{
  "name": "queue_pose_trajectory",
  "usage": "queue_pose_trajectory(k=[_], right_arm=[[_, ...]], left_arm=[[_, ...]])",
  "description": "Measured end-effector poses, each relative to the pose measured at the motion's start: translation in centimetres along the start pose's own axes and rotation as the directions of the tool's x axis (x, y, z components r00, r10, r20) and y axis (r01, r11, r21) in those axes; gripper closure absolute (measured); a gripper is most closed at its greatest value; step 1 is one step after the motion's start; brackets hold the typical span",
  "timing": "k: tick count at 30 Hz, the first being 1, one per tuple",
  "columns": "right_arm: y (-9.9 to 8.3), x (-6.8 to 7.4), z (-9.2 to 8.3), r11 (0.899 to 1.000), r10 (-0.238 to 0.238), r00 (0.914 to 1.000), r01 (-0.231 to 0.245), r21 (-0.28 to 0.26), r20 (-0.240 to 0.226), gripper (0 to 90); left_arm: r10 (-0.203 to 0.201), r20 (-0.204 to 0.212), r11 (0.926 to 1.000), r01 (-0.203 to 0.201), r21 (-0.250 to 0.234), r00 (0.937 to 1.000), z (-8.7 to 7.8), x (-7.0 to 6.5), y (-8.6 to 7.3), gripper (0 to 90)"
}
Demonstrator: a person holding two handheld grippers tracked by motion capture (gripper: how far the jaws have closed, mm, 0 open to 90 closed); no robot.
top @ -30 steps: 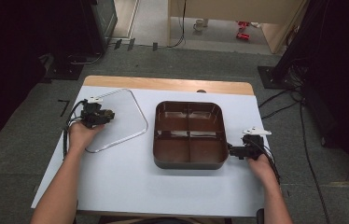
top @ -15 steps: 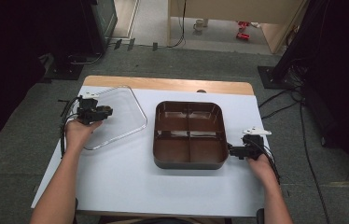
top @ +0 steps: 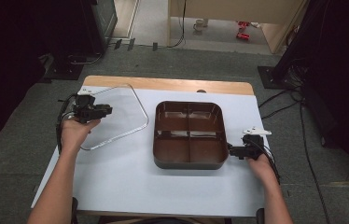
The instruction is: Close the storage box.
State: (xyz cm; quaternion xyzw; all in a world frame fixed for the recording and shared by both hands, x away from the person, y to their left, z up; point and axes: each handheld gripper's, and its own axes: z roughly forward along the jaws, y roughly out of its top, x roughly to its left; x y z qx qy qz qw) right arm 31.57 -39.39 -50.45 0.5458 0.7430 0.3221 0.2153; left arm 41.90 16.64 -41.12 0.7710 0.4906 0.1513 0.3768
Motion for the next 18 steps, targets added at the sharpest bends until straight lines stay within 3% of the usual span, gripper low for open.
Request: queue_pose_trajectory(k=[7, 13, 18], right_arm=[[0.0, 0.0, 0.0, 1.000, 0.000, 1.0000, 0.000, 0.000, 0.000, 5.5], [0.0, 0.0, 0.0, 1.000, 0.000, 1.0000, 0.000, 0.000, 0.000, 5.5], [0.0, 0.0, 0.0, 1.000, 0.000, 1.0000, 0.000, 0.001, 0.000, 5.5]], left_arm=[[0.011, 0.040, 0.9998, -0.011, -0.019, 0.9991, -1.2, -1.5, 0.7, 59.6], [0.062, 0.068, 0.9974, -0.059, -0.040, 0.9958, -1.9, -3.4, 1.2, 59.5], [0.075, 0.091, 0.9965, -0.071, -0.044, 0.9930, -1.9, -4.2, 1.3, 59.6]])
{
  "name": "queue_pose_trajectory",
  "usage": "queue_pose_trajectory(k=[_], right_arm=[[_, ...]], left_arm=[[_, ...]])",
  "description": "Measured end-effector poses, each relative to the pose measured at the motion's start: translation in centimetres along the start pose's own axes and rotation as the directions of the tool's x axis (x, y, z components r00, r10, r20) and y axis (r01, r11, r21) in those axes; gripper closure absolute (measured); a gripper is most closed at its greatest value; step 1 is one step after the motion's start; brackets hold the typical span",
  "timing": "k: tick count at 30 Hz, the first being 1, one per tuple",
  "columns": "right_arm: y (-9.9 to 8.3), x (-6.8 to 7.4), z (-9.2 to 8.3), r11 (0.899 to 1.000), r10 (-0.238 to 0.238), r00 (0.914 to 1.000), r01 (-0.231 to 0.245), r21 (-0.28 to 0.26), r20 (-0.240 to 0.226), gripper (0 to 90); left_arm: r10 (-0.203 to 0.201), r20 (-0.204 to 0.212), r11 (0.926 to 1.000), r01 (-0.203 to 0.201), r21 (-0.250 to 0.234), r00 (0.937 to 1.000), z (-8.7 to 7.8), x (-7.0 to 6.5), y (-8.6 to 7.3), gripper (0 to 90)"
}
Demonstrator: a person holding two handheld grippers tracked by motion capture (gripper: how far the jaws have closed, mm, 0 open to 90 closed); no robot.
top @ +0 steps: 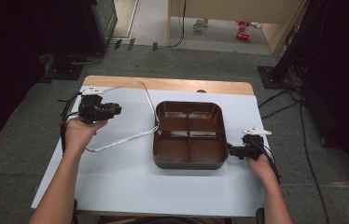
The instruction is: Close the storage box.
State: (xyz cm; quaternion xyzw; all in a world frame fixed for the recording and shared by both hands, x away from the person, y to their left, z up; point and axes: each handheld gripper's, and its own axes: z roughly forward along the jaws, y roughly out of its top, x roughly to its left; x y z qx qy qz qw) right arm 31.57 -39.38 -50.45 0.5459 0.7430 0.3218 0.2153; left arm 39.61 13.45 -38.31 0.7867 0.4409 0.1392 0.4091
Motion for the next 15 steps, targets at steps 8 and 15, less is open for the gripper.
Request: queue_pose_trajectory(k=[8, 15], right_arm=[[0.0, 0.0, 0.0, 1.000, 0.000, 1.0000, 0.000, 0.000, 0.000, 5.5], [0.0, 0.0, 0.0, 1.000, 0.000, 1.0000, 0.000, 0.000, 0.000, 5.5]], left_arm=[[0.060, 0.031, 0.9982, -0.060, 0.005, 0.9977, 0.6, -2.6, 0.4, 59.6], [0.101, 0.068, 0.9948, -0.101, 0.001, 0.9925, 1.4, -4.9, 0.6, 59.6]])
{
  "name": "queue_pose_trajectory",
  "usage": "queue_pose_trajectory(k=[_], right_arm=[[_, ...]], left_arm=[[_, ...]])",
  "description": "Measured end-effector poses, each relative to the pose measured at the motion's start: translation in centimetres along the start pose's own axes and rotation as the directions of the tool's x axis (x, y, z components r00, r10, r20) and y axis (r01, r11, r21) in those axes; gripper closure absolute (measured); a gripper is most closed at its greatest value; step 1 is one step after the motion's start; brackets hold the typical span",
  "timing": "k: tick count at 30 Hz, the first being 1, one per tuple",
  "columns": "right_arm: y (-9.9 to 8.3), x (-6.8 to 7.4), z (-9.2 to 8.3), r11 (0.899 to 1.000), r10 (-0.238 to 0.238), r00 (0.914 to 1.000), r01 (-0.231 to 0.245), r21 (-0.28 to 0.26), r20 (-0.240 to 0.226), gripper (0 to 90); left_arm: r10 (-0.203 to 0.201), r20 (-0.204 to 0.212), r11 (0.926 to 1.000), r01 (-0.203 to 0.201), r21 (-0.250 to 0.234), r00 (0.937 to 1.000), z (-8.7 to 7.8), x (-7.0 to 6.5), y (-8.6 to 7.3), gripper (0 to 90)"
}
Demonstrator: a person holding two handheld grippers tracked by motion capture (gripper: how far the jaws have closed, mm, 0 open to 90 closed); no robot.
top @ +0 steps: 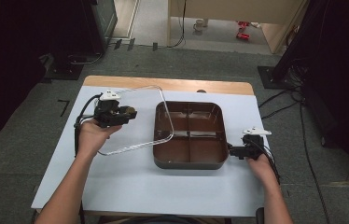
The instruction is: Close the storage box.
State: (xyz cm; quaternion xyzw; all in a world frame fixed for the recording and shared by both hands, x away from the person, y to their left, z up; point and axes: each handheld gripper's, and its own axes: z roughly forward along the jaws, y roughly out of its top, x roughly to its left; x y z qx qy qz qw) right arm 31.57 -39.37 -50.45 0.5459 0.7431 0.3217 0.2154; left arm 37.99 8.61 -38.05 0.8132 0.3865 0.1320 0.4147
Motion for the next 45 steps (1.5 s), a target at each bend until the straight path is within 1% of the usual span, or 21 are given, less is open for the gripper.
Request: queue_pose_trajectory(k=[1, 7, 9, 10, 12, 14, 18, 19, 20, 22, 27, 29, 30, 32, 33, 39, 45], right_arm=[[0.0, 0.0, 0.0, 1.000, 0.000, 1.0000, 0.000, 0.000, 0.000, 5.5], [0.0, 0.0, 0.0, 1.000, -0.001, 1.0000, 0.001, 0.000, -0.001, 5.5], [0.0, 0.0, 0.0, 1.000, 0.000, 1.0000, 0.000, 0.000, 0.000, 5.5], [0.0, 0.0, 0.0, 1.000, 0.000, 1.0000, 0.000, 0.000, -0.001, 5.5], [0.0, 0.0, 0.0, 1.000, -0.001, 1.0000, 0.001, 0.000, -0.001, 5.5], [0.0, 0.0, 0.0, 1.000, -0.001, 1.0000, 0.001, 0.000, -0.001, 5.5], [0.0, 0.0, 0.0, 1.000, 0.000, 1.0000, 0.000, 0.000, 0.000, 5.5], [0.0, 0.0, 0.0, 1.000, 0.000, 1.0000, 0.000, 0.000, 0.000, 5.5], [0.0, 0.0, 0.0, 1.000, 0.000, 1.0000, 0.000, 0.000, 0.000, 5.5], [0.0, 0.0, 0.0, 1.000, -0.001, 1.0000, 0.001, 0.000, 0.001, 5.5], [0.0, 0.0, 0.0, 1.000, -0.001, 1.0000, 0.001, 0.000, 0.001, 5.5], [0.0, 0.0, 0.0, 1.000, -0.001, 1.0000, 0.001, 0.000, 0.000, 5.5], [0.0, 0.0, 0.0, 1.000, -0.001, 1.0000, 0.001, 0.000, 0.000, 5.5], [0.0, 0.0, 0.0, 1.000, -0.003, 1.0000, 0.003, 0.000, 0.001, 5.6], [0.0, 0.0, 0.0, 1.000, -0.003, 1.0000, 0.003, 0.000, 0.001, 5.6], [0.0, 0.0, 0.0, 1.000, -0.002, 1.0000, 0.002, 0.000, 0.001, 5.5], [0.0, 0.0, 0.0, 1.000, -0.002, 1.0000, 0.002, -0.001, 0.002, 5.5]], left_arm=[[0.000, 0.000, 1.0000, 0.000, 0.000, 1.0000, 0.0, 0.0, 0.0, 59.6], [0.043, 0.025, 0.9990, -0.044, 0.009, 0.9987, 1.0, -1.9, 0.3, 59.6], [0.048, 0.035, 0.9987, -0.049, 0.013, 0.9982, 1.5, -2.3, 0.4, 59.6], [0.053, 0.043, 0.9985, -0.054, 0.013, 0.9977, 2.0, -2.6, 0.4, 59.6], [0.055, 0.045, 0.9983, -0.056, 0.014, 0.9974, 2.2, -2.7, 0.5, 59.6], [0.070, 0.053, 0.9973, -0.071, 0.017, 0.9961, 2.8, -3.2, 0.7, 59.6], [0.086, 0.071, 0.9960, -0.087, 0.018, 0.9938, 3.5, -4.0, 1.0, 59.6], [0.095, 0.079, 0.9949, -0.097, 0.026, 0.9924, 3.9, -4.3, 1.1, 59.6], [0.095, 0.079, 0.9949, -0.097, 0.026, 0.9924, 3.9, -4.3, 1.1, 59.6], [0.107, 0.080, 0.9933, -0.110, 0.036, 0.9911, 4.5, -4.7, 1.1, 59.6], [0.106, 0.091, 0.9933, -0.110, 0.037, 0.9902, 5.1, -5.2, 1.4, 59.6], [0.109, 0.101, 0.9931, -0.112, 0.034, 0.9890, 5.5, -5.7, 1.6, 59.6], [0.109, 0.101, 0.9931, -0.112, 0.034, 0.9890, 5.5, -5.7, 1.6, 59.6], [0.114, 0.107, 0.9924, -0.118, 0.034, 0.9877, 6.0, -6.4, 1.9, 59.6], [0.114, 0.107, 0.9924, -0.118, 0.034, 0.9877, 6.0, -6.4, 1.9, 59.6], [0.128, 0.128, 0.9905, -0.133, 0.034, 0.9835, 7.3, -7.8, 2.5, 59.6], [0.151, 0.146, 0.9869, -0.158, 0.034, 0.9777, 8.3, -9.0, 2.9, 59.6]])
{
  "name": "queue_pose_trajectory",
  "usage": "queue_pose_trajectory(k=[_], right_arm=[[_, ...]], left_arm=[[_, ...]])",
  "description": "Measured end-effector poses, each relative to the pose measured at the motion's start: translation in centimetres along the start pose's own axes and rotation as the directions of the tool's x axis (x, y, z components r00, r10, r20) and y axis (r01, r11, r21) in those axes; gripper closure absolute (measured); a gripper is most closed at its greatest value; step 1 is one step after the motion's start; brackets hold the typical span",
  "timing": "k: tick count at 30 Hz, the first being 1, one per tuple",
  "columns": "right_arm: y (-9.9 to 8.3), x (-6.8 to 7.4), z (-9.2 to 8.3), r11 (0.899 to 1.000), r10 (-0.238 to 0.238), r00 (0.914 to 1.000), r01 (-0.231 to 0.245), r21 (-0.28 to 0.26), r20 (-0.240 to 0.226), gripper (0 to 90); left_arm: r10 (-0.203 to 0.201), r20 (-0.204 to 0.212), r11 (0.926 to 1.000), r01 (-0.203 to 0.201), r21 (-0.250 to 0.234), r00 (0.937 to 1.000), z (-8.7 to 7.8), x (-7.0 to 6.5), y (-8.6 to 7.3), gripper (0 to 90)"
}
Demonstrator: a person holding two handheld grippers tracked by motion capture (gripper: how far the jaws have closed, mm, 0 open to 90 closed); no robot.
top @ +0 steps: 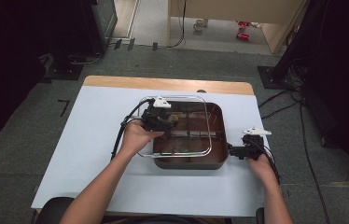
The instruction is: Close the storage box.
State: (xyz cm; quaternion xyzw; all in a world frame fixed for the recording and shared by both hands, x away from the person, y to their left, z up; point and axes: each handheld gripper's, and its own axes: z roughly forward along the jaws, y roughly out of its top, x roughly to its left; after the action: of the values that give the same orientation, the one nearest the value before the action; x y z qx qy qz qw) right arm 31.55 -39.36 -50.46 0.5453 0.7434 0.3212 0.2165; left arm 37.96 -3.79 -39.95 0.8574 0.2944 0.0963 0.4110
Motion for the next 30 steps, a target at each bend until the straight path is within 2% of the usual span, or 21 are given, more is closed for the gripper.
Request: queue_pose_trajectory(k=[8, 19, 30], right_arm=[[0.0, 0.0, 0.0, 1.000, 0.001, 1.0000, -0.001, 0.000, 0.000, 5.5], [0.0, 0.0, 0.0, 1.000, 0.000, 1.0000, 0.000, 0.001, 0.000, 5.5], [0.0, 0.0, 0.0, 1.000, 0.001, 1.0000, -0.001, 0.001, 0.000, 5.6]], left_arm=[[0.019, 0.025, 0.9997, -0.019, 0.013, 0.9995, 1.5, -1.1, 0.6, 59.6], [0.037, 0.025, 0.9984, -0.038, 0.041, 0.9990, 3.7, -2.1, 0.9, 59.6], [0.053, 0.026, 0.9977, -0.054, 0.041, 0.9982, 4.7, -3.2, 1.3, 59.5]])
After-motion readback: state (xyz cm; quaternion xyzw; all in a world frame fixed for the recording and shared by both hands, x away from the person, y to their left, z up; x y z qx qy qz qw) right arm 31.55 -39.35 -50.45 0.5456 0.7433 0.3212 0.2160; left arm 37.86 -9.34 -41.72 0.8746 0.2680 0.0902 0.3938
